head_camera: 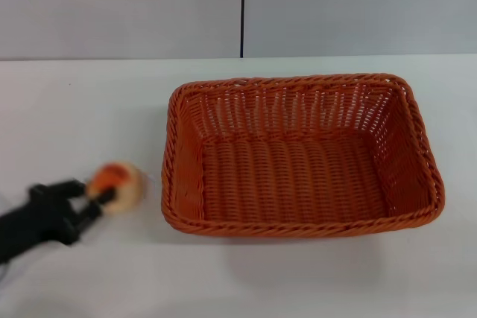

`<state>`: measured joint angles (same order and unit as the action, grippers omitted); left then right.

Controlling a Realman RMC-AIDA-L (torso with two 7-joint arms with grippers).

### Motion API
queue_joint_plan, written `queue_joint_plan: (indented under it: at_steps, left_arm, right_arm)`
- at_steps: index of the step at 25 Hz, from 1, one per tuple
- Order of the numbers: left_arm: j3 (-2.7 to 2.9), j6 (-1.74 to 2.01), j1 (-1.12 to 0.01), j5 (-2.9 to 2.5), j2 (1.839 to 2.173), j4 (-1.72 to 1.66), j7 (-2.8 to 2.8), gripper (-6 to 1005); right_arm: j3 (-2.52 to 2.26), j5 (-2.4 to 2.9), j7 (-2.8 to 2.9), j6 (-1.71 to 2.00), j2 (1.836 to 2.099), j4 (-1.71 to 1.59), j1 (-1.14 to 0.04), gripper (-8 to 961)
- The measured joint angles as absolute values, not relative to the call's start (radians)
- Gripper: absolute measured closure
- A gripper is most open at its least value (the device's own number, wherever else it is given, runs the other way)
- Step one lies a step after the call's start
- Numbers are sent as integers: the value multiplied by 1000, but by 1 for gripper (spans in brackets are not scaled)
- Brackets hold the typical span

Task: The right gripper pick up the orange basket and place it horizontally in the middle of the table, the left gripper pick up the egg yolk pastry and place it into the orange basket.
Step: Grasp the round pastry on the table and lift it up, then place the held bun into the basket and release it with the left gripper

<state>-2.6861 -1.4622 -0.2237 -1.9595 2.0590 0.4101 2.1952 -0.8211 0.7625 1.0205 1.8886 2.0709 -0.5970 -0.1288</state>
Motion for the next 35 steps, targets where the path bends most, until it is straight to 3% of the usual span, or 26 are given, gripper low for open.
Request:
queue_joint_plan:
  at_steps: [11, 12, 23, 34, 35]
  left_arm:
    - [-2821, -1553, -225, -1874, 2059, 469, 2172, 783]
    - [-2813, -1690, -284, -1827, 2060, 469, 2170, 794]
    - [-2633, -1792, -474, -1824, 2070, 308, 2173, 887]
    - [-2538, -1702, -513, -1820, 2072, 232, 2189, 878]
    - [-2540, -1699, -505, -1819, 2071, 236, 2189, 831]
  right_arm:
    - [-832, 762, 1020, 1895, 2072, -597, -142, 372]
    - [-834, 763, 1020, 1899, 2073, -597, -146, 372]
    - [-836, 775, 1022, 1932, 2076, -592, -155, 374]
    - [-825, 776, 1020, 1945, 2072, -552, -156, 368]
    - [-825, 776, 1020, 1945, 2072, -552, -156, 367]
